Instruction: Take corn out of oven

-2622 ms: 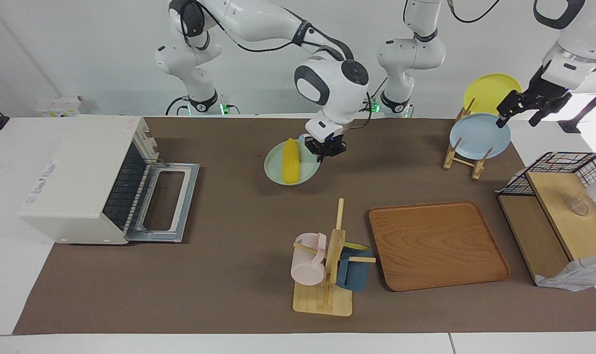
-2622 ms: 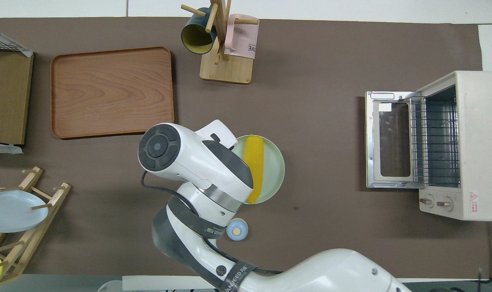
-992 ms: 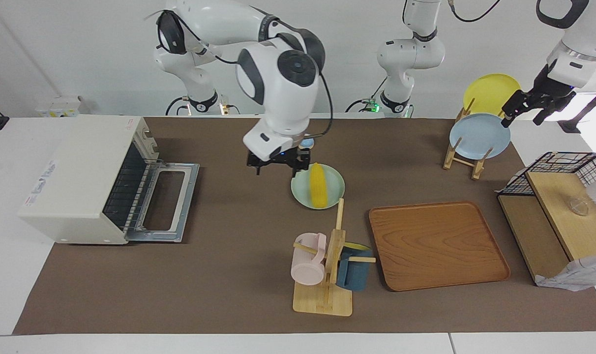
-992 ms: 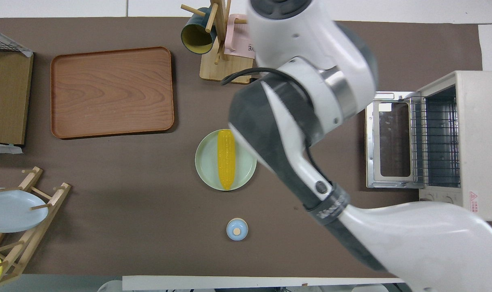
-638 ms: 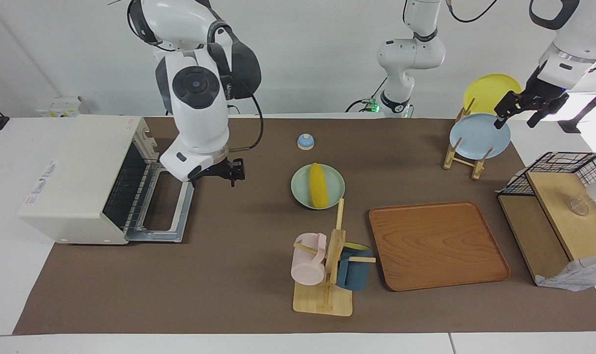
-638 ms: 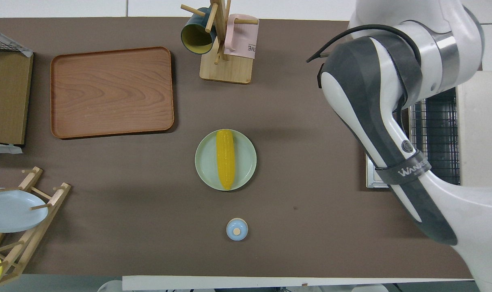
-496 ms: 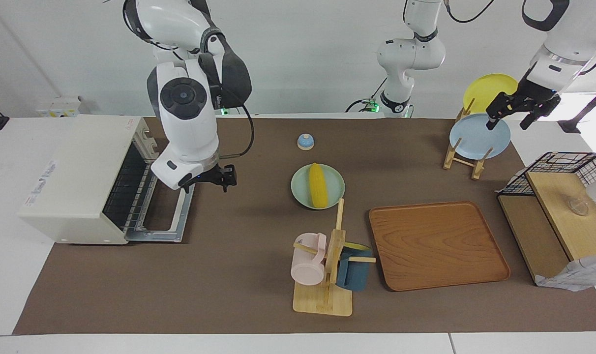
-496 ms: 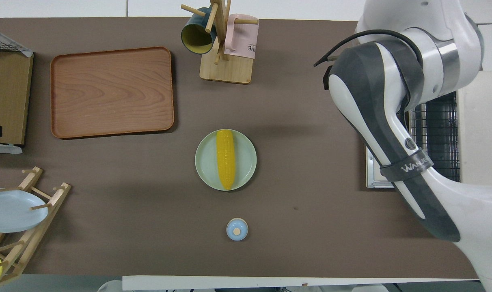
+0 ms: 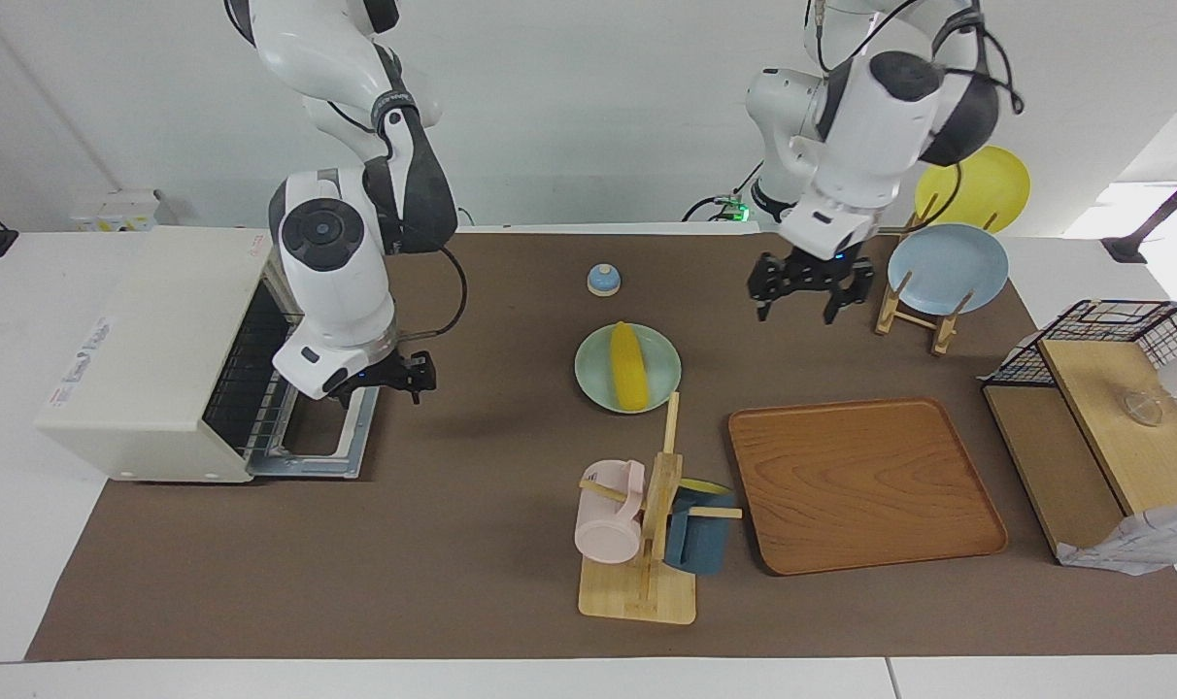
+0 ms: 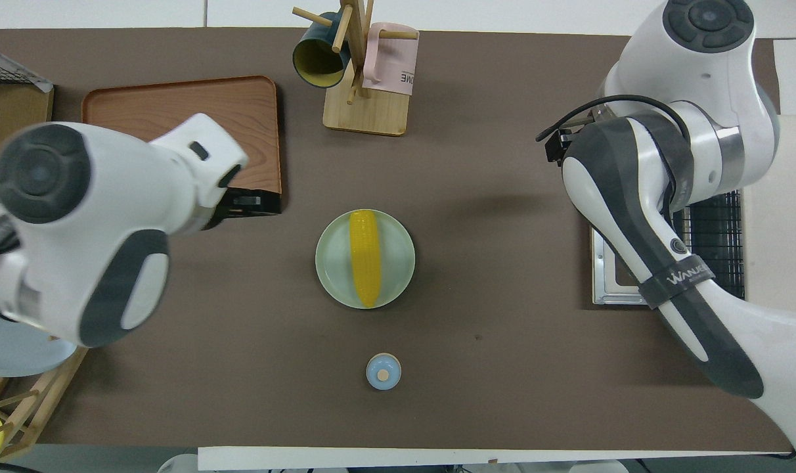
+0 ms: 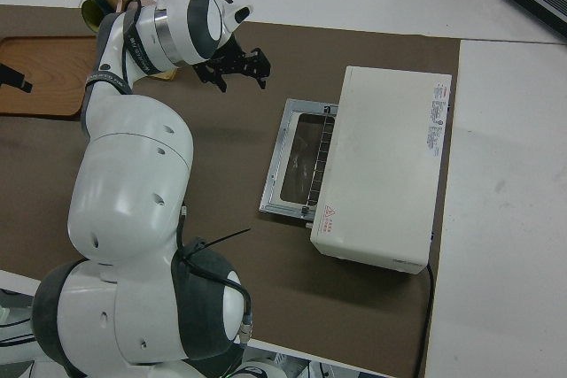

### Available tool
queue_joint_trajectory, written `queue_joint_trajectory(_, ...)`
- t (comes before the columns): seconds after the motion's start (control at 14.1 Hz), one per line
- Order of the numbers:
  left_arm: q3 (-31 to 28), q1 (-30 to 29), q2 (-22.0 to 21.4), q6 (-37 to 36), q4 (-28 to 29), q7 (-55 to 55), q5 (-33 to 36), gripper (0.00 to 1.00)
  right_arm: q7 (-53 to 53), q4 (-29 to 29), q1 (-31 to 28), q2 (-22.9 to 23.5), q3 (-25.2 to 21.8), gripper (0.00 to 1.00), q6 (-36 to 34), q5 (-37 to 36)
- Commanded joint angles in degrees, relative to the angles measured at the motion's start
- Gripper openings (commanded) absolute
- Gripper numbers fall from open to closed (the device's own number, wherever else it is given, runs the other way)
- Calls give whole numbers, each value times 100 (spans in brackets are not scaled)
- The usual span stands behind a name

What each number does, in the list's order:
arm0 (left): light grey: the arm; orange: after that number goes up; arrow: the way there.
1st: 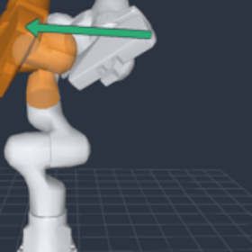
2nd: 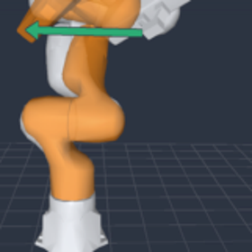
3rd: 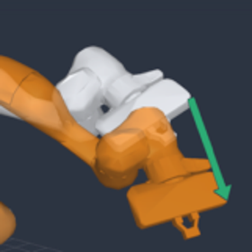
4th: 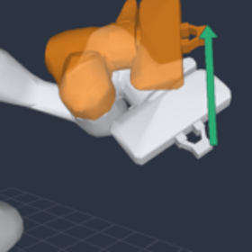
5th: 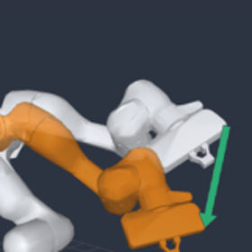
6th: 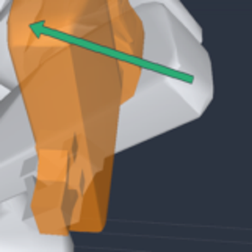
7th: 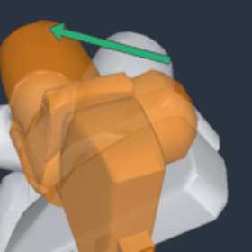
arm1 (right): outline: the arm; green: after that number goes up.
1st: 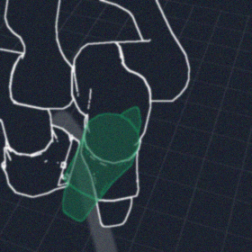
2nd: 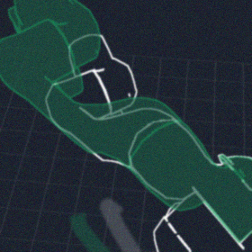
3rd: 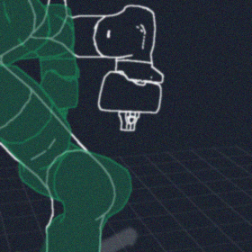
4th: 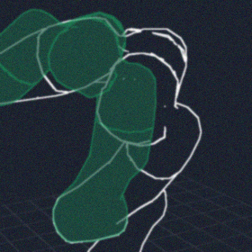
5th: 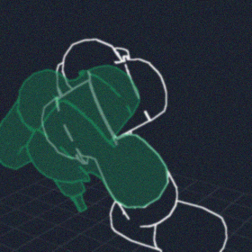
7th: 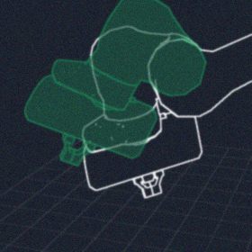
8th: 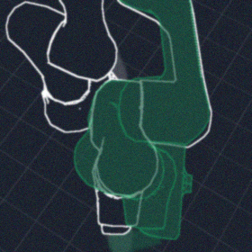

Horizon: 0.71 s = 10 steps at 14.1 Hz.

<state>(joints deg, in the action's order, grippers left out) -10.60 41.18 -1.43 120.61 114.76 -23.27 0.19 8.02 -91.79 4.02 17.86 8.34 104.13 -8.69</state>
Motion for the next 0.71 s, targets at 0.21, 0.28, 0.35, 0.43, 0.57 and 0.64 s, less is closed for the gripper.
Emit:
queue_joint_trajectory(0.21, -118, 1014, 1161, 1148, 2, -1039, 7, 100, -449, -147, -286, -231, 72, 98, 3, 481)
queue_joint_trajectory(0.28, -118, 1093, 1258, 1254, 11, -1188, 7, 100, -616, 28, -339, -231, 72, 98, -41, 561)
queue_joint_trajectory(0.35, -118, 1189, 1415, 1368, 2, -1354, 7, 100, -713, 360, -375, -222, 63, 98, -329, 570)
queue_joint_trajectory(0.43, -118, 1260, 1548, 1508, -7, -1443, 7, 100, -810, 703, -427, -196, 63, 98, -654, 553)
queue_joint_trajectory(0.57, -118, 1366, 1785, 1702, 2, -1549, 7, 100, -1178, 1127, -620, -160, 63, 98, -1173, 553)
queue_joint_trajectory(0.64, -118, 1418, 1856, 1799, 2, -1645, 7, 100, -1345, 1259, -726, -160, 63, 98, -1402, 553)
